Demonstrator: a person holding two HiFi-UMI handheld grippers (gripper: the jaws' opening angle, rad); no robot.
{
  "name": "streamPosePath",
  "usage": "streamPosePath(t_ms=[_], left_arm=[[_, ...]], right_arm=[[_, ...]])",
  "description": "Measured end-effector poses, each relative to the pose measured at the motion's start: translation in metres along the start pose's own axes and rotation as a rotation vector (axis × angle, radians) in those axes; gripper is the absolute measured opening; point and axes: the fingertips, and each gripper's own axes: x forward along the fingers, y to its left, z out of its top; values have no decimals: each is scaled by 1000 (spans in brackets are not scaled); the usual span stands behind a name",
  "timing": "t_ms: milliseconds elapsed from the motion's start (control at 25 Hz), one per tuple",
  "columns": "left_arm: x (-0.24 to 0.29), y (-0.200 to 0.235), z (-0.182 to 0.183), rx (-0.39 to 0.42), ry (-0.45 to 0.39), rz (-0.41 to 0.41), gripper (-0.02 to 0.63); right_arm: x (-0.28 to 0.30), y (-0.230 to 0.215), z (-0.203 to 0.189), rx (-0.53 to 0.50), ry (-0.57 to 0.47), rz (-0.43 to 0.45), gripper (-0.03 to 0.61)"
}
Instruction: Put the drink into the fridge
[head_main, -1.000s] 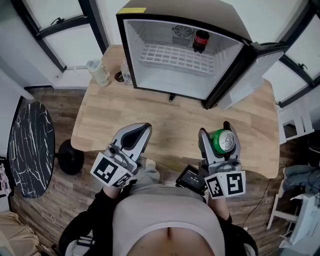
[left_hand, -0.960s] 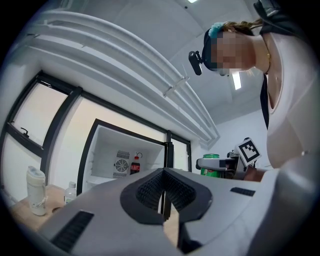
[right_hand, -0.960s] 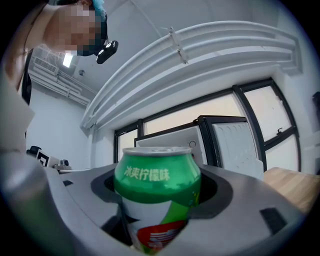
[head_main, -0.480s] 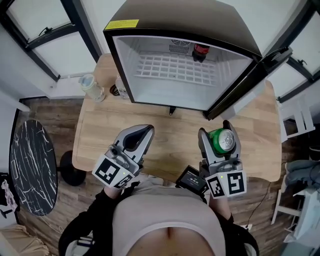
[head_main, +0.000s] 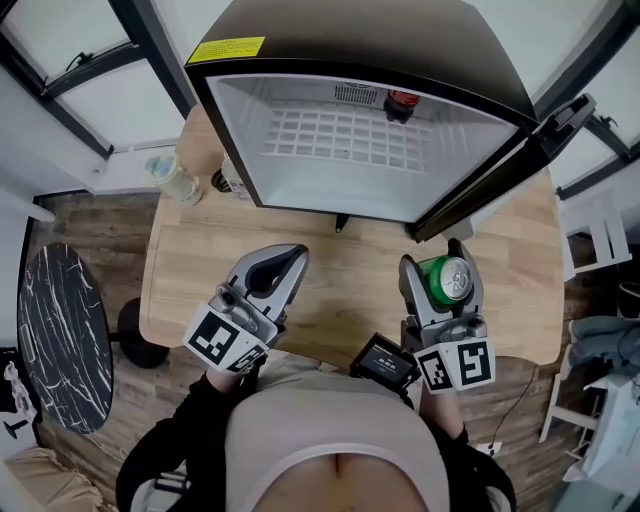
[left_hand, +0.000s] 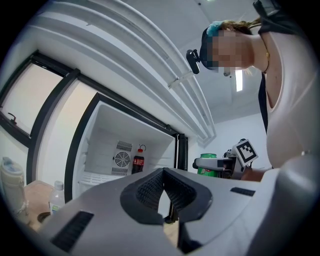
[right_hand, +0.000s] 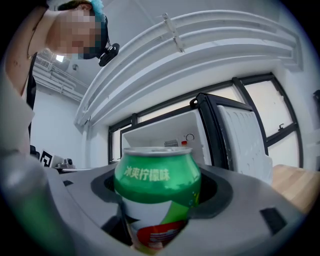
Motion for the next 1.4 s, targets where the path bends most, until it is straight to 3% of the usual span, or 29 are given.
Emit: streamPosePath(t_ms=[600,1400], left_arm=[[-7,0,-14,-12,25,117,5],[-37,13,-35,-21,76,242,5]], right_arm=[[44,-8,-54,20,51,126,359],[125,-34,-141,46,116,104,359]])
